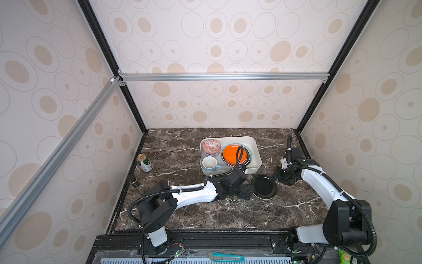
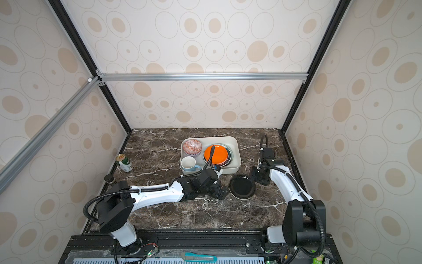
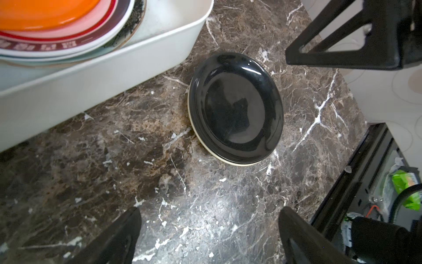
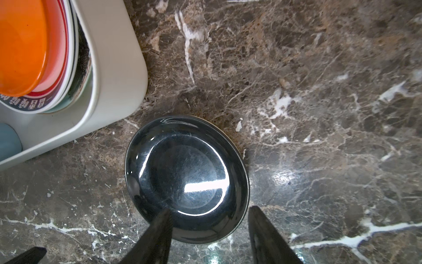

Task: Place the mixed dishes into the plastic bin
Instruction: 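Lower both grippers onto the dark plate's rim on opposite sides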

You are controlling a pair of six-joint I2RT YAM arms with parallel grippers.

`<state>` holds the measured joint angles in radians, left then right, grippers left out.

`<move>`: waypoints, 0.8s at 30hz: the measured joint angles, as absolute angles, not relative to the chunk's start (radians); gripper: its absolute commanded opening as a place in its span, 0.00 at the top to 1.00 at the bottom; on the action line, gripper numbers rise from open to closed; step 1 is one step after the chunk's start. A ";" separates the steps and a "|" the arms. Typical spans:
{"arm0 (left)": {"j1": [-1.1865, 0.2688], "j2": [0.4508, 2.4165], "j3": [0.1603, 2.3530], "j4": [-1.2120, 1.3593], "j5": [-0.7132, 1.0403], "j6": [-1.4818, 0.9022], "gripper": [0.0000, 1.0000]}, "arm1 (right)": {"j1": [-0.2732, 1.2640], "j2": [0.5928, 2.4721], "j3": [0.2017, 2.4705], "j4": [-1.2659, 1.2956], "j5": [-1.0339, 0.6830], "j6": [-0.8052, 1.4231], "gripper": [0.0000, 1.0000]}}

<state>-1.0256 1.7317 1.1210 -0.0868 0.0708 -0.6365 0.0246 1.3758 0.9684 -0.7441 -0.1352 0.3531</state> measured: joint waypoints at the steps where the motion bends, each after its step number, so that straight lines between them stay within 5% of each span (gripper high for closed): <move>1: -1.019 1.745 1.129 -0.083 0.080 -0.633 0.21 | 0.023 1.376 0.963 -0.738 -0.136 0.353 0.44; 7: -1.005 1.833 1.164 -0.073 0.118 -0.628 0.39 | 0.017 1.388 0.941 -0.712 -0.139 0.353 0.44; 24: -0.994 2.011 1.386 -0.094 0.171 -0.593 0.63 | -0.028 1.391 0.919 -0.702 -0.138 0.353 0.44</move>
<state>-0.9936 2.0109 1.3865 -0.0940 0.1707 -0.5930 -0.0284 1.3911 0.9188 -0.7025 -0.1383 0.3534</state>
